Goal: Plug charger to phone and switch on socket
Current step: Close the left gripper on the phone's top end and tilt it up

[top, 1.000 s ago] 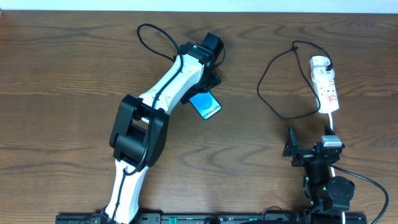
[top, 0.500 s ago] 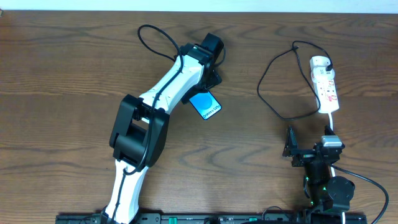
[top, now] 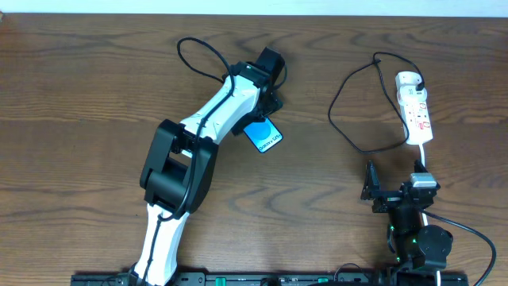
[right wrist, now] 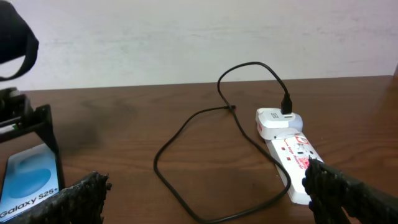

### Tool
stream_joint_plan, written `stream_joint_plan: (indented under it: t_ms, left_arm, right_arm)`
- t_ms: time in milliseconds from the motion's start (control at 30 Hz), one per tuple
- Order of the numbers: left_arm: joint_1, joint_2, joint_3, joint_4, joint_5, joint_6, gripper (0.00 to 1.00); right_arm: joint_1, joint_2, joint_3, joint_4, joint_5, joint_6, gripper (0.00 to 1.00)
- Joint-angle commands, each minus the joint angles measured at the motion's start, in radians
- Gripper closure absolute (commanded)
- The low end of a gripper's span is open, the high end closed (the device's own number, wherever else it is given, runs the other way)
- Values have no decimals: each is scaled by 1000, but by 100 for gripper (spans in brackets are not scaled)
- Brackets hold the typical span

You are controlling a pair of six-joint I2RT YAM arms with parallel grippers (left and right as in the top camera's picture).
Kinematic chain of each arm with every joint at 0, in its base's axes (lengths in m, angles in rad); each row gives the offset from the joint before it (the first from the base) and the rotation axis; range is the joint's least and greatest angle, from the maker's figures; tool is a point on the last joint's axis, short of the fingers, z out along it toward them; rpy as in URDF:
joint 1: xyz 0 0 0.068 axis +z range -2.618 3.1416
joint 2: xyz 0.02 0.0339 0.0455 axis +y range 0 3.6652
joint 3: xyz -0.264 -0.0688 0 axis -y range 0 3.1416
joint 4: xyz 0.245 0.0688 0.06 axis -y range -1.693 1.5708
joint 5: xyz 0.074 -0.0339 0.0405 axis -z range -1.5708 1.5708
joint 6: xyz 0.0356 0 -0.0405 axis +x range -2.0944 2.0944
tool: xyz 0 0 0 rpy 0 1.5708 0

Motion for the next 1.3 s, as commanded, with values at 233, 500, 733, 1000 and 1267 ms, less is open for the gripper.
stream_joint_plan:
  t_ms: [233,500,733,1000,1267]
  left_arm:
    - [-13,8,-53,47,-13,-56,2]
    - [-18,10,-53,61,-13,-64,2]
    - [-18,48,-53,61,-12,-75,2]
    - [-19,82,-53,64,-1,-76,2]
    - [-21,82,-53,64,67,-101,1]
  right_arm:
    - [-3,-6,-2,-4,8,-18,1]
    - [-3,-6,-2,-4,8,-18,1]
    - [-3,-6,-2,-4,8,-18,1]
    - [-3,-6,-2,-4,8,-18,1]
    - [-3,-6,-2,-4,8,-18,1]
